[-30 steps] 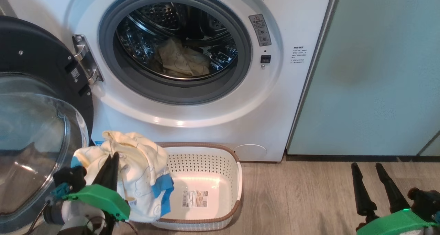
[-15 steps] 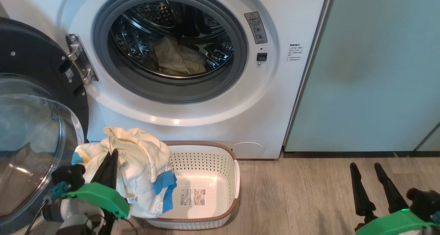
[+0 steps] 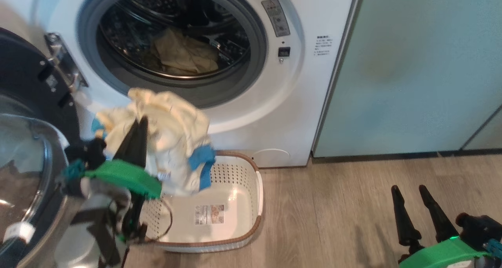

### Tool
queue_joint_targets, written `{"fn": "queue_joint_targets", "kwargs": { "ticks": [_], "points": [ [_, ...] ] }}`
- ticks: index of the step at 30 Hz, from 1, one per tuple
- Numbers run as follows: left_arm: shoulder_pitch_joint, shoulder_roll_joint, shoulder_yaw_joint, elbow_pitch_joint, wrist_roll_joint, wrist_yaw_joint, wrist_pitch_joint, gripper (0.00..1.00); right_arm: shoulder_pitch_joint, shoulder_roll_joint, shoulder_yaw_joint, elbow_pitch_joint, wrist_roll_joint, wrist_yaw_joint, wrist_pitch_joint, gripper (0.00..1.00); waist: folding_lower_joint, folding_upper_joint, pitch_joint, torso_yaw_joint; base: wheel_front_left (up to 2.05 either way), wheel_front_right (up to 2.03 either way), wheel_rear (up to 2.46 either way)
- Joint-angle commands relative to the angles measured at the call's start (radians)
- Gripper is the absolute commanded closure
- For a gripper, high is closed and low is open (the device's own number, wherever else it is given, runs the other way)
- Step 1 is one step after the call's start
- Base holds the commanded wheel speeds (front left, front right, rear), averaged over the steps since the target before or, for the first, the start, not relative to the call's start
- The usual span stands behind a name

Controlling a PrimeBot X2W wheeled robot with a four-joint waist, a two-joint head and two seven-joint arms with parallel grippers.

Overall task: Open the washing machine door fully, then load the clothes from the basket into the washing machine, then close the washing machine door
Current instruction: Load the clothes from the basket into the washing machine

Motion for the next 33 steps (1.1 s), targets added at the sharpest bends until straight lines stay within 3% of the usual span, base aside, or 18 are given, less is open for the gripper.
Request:
{"fn": "queue_joint_targets", "kwargs": {
  "ticks": [1,19,33],
  "points": [
    [-0.105,0.022,0.027,-0.030,0.012,-0.003,-0.011,1.00,-0.052,-0.009,0.023,-0.029,0.005,0.000,-0.010,0.00,-0.0001,0.0000,0.031,-0.022,0.00,0.00,0.00],
    [-0.589,0.064,0.069,0.204,0.048,-0.003,-0.011,1.00,-0.187,0.027,0.063,-0.047,0.007,0.000,-0.010,0.00,-0.0001,0.0000,0.292,-0.145,0.00,0.00,0.00],
    [-0.952,0.139,0.087,0.460,0.125,-0.007,-0.011,1.00,-0.275,0.051,0.088,-0.058,0.009,0.000,-0.010,0.00,-0.0001,0.0000,0.485,-0.228,0.00,0.00,0.00]
  ]
}}
